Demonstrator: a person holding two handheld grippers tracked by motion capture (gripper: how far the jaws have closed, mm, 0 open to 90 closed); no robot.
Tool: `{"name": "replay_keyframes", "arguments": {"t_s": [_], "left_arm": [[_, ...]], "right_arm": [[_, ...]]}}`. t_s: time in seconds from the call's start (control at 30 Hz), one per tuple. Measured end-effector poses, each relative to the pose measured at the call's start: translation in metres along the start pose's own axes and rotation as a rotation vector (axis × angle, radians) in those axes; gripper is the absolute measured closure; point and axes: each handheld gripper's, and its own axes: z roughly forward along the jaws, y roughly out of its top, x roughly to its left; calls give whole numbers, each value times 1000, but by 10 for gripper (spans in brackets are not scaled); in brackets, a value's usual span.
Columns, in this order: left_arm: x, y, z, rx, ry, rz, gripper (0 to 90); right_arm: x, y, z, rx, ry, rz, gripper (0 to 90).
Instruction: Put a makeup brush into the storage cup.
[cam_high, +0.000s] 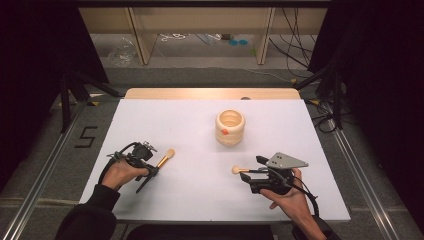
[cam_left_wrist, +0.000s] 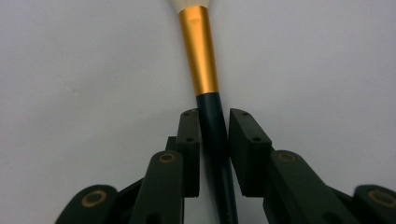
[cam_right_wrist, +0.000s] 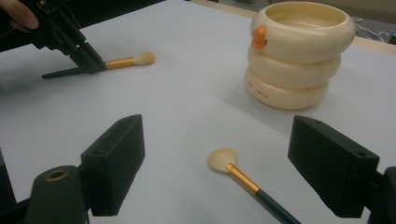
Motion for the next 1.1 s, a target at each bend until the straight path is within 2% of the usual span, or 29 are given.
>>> {"name": "replay_keyframes", "arguments": {"t_s": [0.1,0.17,0.2,0.6,0.97,1.1], "left_arm": [[2,2,-1,29,6,13,746],[0,3,-1,42,3,5,749],[1,4,-2,62,0,27,749],[2,14,-1,161,11,65,759],[1,21,2,209,0,104,781],[0,25,2,239,3,139,783]], "right_arm": [[0,0,0,0,0,0,196],[0,0,0,0,2,1,197],[0,0,0,2,1,0,197],[0,0,1,-2,1,-1,202],[0,0,1,2,8,-2,203],[1,0,1,10,8,-3,205]]}}
